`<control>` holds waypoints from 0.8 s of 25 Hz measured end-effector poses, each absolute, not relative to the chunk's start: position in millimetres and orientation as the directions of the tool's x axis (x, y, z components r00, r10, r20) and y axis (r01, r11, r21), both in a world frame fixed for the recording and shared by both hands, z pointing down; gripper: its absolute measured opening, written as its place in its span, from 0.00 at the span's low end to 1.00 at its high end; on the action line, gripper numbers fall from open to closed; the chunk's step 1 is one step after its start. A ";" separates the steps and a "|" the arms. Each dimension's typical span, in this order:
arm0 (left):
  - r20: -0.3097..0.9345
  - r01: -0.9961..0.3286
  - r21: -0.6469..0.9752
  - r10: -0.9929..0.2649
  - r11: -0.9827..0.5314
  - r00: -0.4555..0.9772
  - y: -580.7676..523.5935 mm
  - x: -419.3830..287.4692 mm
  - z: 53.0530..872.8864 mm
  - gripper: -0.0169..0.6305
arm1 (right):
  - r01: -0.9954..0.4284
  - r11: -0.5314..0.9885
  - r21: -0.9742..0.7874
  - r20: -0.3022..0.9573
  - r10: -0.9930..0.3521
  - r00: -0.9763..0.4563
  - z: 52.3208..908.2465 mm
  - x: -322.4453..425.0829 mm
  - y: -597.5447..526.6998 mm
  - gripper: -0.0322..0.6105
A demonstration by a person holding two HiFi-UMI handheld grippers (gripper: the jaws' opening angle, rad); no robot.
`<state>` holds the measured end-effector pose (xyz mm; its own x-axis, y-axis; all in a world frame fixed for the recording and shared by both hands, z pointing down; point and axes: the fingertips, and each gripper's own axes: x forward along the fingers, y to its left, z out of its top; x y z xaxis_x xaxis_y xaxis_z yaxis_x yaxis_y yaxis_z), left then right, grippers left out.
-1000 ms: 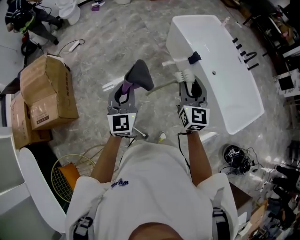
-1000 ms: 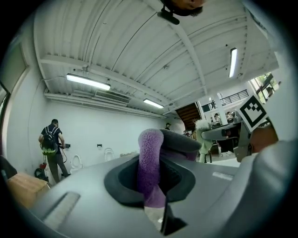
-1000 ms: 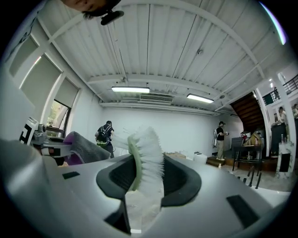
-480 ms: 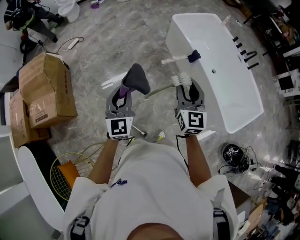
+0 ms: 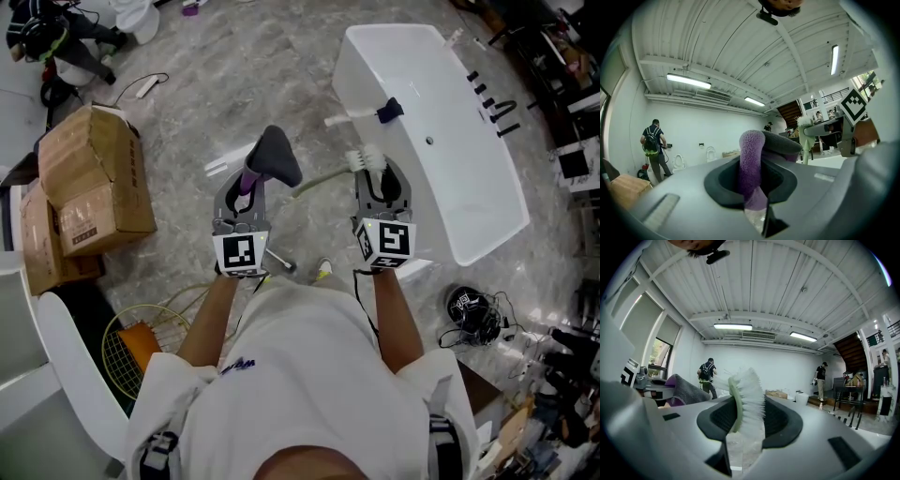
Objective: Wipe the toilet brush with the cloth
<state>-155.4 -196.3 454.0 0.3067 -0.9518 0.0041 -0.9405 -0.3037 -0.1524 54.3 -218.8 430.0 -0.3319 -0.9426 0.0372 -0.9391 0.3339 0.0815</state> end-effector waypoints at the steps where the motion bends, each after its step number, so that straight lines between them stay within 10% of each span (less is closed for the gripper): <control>1: 0.003 -0.940 -0.152 -0.951 -0.305 0.308 -196.7 -155.6 453.8 0.10 | -0.939 0.335 0.082 0.038 -0.942 -0.333 429.9 53.3 -219.4 0.28; 20: 0.012 -0.899 -0.181 -0.915 -0.398 0.402 -186.5 -154.9 447.8 0.10 | -0.954 0.276 0.119 0.088 -0.960 -0.267 437.7 68.7 -203.4 0.28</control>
